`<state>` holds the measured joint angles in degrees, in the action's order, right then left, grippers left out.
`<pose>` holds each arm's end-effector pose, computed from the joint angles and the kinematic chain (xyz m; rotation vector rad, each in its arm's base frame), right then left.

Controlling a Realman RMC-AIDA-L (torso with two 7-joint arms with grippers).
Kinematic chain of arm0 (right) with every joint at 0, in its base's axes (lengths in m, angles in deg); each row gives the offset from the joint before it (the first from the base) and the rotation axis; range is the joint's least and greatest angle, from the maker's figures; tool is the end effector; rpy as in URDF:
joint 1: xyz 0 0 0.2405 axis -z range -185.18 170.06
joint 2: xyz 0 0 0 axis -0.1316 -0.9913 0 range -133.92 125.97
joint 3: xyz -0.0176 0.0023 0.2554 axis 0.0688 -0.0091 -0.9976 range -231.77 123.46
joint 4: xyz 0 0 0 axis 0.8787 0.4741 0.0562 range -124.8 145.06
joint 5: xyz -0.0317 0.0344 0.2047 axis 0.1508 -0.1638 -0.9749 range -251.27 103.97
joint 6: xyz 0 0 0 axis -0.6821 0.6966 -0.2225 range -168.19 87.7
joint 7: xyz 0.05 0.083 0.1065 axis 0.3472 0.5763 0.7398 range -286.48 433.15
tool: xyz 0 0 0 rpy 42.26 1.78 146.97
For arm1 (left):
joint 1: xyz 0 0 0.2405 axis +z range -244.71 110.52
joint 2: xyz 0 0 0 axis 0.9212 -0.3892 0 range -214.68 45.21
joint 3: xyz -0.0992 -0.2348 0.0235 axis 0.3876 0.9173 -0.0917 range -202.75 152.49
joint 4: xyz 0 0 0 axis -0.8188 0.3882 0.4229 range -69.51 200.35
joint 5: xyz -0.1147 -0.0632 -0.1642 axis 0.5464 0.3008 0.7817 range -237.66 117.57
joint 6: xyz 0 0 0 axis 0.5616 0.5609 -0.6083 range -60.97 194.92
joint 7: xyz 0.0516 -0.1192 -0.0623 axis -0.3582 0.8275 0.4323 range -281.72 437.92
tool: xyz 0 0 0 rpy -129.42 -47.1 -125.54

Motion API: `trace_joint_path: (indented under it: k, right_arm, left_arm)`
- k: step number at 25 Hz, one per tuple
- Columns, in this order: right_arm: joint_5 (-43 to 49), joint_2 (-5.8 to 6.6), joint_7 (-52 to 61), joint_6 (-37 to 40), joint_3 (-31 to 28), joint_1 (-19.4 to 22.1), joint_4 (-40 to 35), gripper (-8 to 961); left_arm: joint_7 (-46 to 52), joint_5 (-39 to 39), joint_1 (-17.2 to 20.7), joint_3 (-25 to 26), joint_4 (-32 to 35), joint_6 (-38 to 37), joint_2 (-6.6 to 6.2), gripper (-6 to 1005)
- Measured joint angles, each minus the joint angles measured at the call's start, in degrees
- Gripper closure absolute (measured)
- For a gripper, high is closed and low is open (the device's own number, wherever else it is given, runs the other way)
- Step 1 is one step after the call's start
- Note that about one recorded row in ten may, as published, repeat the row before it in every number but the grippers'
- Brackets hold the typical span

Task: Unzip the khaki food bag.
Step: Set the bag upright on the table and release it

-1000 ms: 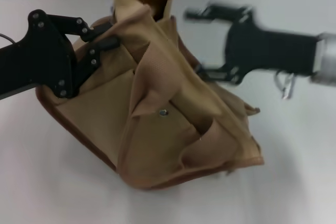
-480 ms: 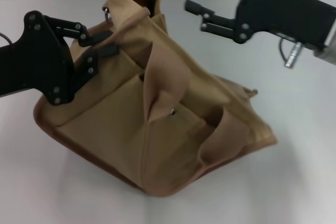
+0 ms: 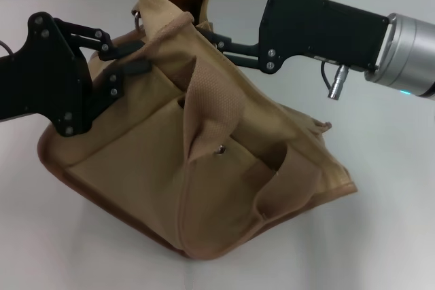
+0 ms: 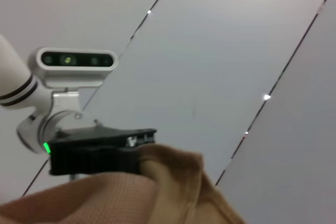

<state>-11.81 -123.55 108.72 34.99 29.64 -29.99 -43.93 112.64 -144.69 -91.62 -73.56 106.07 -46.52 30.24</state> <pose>0.1401 0.3284 -0.0147 -2.3296 -0.5882 1.0000 -0.2199 0.2857 0.0632 -2.3832 0.7025 -1.1379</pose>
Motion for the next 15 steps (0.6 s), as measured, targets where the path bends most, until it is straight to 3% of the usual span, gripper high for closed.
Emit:
trace_joint_path:
  k: [9,15]
  right_arm:
    - [9.77,0.26,8.15,-1.86,-0.15,-2.37,-1.13,179]
    - [18.48,0.35,16.00,-1.58,-0.30,-2.14,-6.46,179]
  left_arm:
    - [0.00,-0.06,-0.31,-0.73,0.02,-0.07,-0.82,909]
    - [0.01,-0.09,-0.52,-1.00,0.04,-0.05,-1.19,909]
